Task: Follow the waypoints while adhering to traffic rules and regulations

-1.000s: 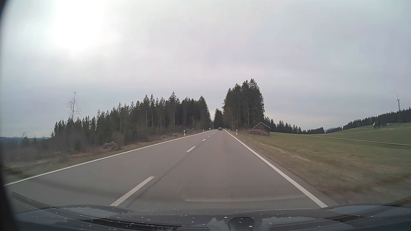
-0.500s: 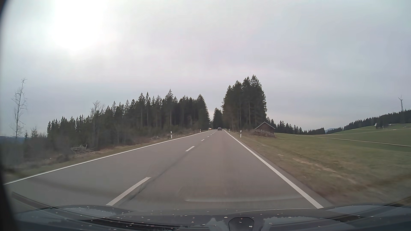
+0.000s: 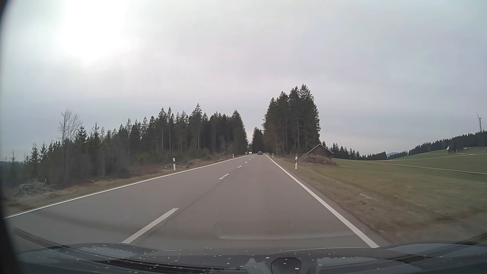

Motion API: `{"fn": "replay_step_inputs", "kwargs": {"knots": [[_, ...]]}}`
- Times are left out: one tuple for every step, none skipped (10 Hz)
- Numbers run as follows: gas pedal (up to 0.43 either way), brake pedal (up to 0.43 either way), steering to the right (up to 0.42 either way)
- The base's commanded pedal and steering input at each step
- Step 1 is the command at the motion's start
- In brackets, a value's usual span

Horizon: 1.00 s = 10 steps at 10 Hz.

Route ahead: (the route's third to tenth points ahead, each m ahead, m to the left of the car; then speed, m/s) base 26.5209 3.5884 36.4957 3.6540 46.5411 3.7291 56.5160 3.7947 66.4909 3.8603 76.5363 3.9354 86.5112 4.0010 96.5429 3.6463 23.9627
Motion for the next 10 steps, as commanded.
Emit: {"fn": "replay_step_inputs", "kwargs": {"knots": [[0.299,0.000,0.000],[0.299,0.000,0.000],[0.299,0.000,0.000],[0.299,0.000,0.000],[0.311,0.000,0.000],[0.311,0.000,0.000],[0.319,0.000,0.000],[0.319,0.000,0.000],[0.319,0.000,0.000],[0.319,0.000,0.000]]}}
